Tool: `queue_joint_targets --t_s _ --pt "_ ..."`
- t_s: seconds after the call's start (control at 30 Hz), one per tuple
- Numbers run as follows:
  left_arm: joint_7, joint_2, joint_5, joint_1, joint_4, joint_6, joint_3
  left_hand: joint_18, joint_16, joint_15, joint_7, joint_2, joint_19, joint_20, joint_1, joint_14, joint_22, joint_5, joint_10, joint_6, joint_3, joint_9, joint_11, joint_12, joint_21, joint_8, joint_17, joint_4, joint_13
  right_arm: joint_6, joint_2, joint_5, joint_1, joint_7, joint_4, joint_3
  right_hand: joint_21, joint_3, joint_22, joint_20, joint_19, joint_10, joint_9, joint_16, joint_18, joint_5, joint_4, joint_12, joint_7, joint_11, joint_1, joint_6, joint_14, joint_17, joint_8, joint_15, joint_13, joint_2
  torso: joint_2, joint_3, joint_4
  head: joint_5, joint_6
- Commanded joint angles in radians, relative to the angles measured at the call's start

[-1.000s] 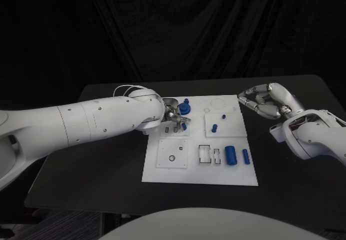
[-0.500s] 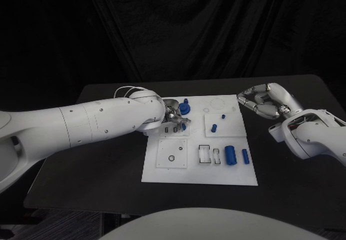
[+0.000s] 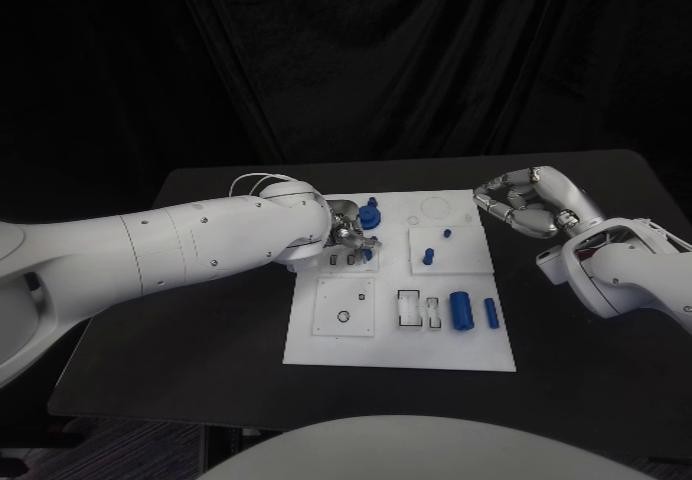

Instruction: Assemble the parts on the task board

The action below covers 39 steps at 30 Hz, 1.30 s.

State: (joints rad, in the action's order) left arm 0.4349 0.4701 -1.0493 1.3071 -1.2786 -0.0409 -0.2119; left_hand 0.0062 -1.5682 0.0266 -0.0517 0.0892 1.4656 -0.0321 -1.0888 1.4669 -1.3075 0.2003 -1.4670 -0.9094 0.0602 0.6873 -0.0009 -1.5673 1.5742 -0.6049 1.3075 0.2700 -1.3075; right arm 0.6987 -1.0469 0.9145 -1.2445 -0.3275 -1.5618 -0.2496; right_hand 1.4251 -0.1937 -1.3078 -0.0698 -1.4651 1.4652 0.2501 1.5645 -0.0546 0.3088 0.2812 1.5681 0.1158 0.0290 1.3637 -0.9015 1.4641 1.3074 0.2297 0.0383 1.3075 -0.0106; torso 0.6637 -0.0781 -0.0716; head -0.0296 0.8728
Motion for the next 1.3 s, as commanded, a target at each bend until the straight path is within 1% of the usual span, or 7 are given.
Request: queue_joint_targets --t_s 0.03,0.5,0.73,0.83,1.03,1.17,1.3 --pt "-0.011 -0.003 -0.001 -0.003 -0.001 -0.018 0.001 -0.006 -0.003 0.008 -0.001 0.001 0.105 -0.006 -0.013 0.104 -0.263 0.005 -0.104 0.003 0.004 0.001 -0.003 -0.004 -0.003 0.012 0.263 -0.011 -0.263 -0.009 0.001 0.000 0.002 0.020 0.001 0.001 -0.007 -0.007 -0.213 -0.006 -0.035 0.106 0.002 0.006 0.016 0.010 0.000 0.003 0.000 0.007 0.012 0.006 0.107 0.263 0.008 -0.006 0.263 -0.002 -0.001 -0.0001 -0.0003 0.000 0.000" --pt "-0.007 -0.003 -0.001 -0.004 -0.004 -0.029 0.001 -0.006 -0.003 0.008 -0.002 0.001 0.105 -0.006 -0.045 0.104 -0.263 0.023 -0.104 0.006 0.027 0.009 -0.002 -0.004 -0.003 0.040 0.263 -0.033 -0.263 -0.014 0.006 0.000 0.003 0.022 0.005 0.001 -0.007 -0.007 -0.212 -0.006 -0.035 0.106 0.002 0.006 0.016 0.014 0.001 0.003 0.000 0.007 0.013 0.007 0.107 0.263 0.009 -0.007 0.263 -0.001 0.000 -0.0003 -0.0004 0.003 0.000" --pt "-0.007 -0.001 -0.001 -0.005 -0.004 -0.031 0.001 -0.006 -0.003 0.008 -0.002 0.000 0.105 -0.006 -0.049 0.104 -0.263 0.031 -0.104 0.005 0.032 0.011 -0.002 -0.004 -0.003 0.044 0.263 -0.037 -0.263 -0.016 0.008 0.000 0.004 0.023 0.008 0.001 -0.008 -0.008 -0.212 -0.006 -0.035 0.106 0.002 0.006 0.016 0.017 0.001 0.003 0.000 0.007 0.014 0.007 0.107 0.263 0.010 -0.007 0.263 -0.001 0.000 -0.0003 0.0012 -0.002 0.000" --pt "-0.007 -0.002 -0.001 -0.005 -0.005 -0.032 0.001 -0.006 -0.003 0.008 -0.002 -0.002 0.105 -0.006 -0.054 0.104 -0.263 0.043 -0.104 0.003 0.039 0.015 -0.002 -0.004 -0.003 0.050 0.263 -0.042 -0.263 -0.017 0.009 0.000 0.004 0.024 0.009 0.001 -0.008 -0.008 -0.212 -0.006 -0.035 0.106 0.002 0.006 0.016 0.017 0.001 0.003 0.000 0.007 0.014 0.007 0.107 0.263 0.010 -0.007 0.263 -0.001 0.000 0.0000 0.0008 -0.003 0.000" --pt "-0.008 -0.001 -0.001 -0.005 -0.005 -0.033 0.001 -0.006 -0.003 0.008 -0.002 -0.002 0.105 -0.006 -0.055 0.104 -0.263 0.047 -0.104 0.003 0.042 0.016 -0.003 -0.004 -0.003 0.052 0.263 -0.043 -0.263 -0.018 0.010 0.000 0.004 0.025 0.010 0.001 -0.009 -0.009 -0.212 -0.007 -0.034 0.106 0.003 0.006 0.016 0.021 0.001 0.003 0.000 0.007 0.017 0.008 0.107 0.263 0.011 -0.007 0.263 -0.001 -0.001 -0.0001 -0.0014 0.000 0.000" --pt "-0.008 0.001 -0.001 -0.006 -0.006 -0.035 0.001 -0.006 -0.003 0.009 -0.001 -0.005 0.105 -0.006 -0.060 0.104 -0.263 0.063 -0.104 0.002 0.051 0.020 -0.003 -0.004 -0.003 0.058 0.263 -0.049 -0.263 -0.020 0.010 0.000 0.004 0.027 0.011 0.001 -0.009 -0.010 -0.212 -0.007 -0.035 0.106 0.003 0.006 0.016 0.024 0.001 0.003 0.000 0.007 0.019 0.008 0.107 0.263 0.012 -0.007 0.263 -0.001 -0.002 0.0001 -0.0017 0.000 0.000" --pt "-0.008 0.002 -0.001 -0.006 -0.006 -0.036 0.001 -0.006 -0.003 0.010 0.001 -0.012 0.105 -0.007 -0.074 0.104 -0.263 0.102 -0.104 0.001 0.073 0.028 -0.005 -0.004 -0.003 0.069 0.263 -0.065 -0.263 -0.022 0.011 0.000 0.005 0.029 0.012 0.001 -0.009 -0.010 -0.212 -0.007 -0.034 0.106 0.003 0.006 0.016 0.026 0.001 0.003 0.000 0.007 0.020 0.009 0.107 0.263 0.013 -0.007 0.263 -0.001 -0.002 0.0009 -0.0008 -0.003 0.000"
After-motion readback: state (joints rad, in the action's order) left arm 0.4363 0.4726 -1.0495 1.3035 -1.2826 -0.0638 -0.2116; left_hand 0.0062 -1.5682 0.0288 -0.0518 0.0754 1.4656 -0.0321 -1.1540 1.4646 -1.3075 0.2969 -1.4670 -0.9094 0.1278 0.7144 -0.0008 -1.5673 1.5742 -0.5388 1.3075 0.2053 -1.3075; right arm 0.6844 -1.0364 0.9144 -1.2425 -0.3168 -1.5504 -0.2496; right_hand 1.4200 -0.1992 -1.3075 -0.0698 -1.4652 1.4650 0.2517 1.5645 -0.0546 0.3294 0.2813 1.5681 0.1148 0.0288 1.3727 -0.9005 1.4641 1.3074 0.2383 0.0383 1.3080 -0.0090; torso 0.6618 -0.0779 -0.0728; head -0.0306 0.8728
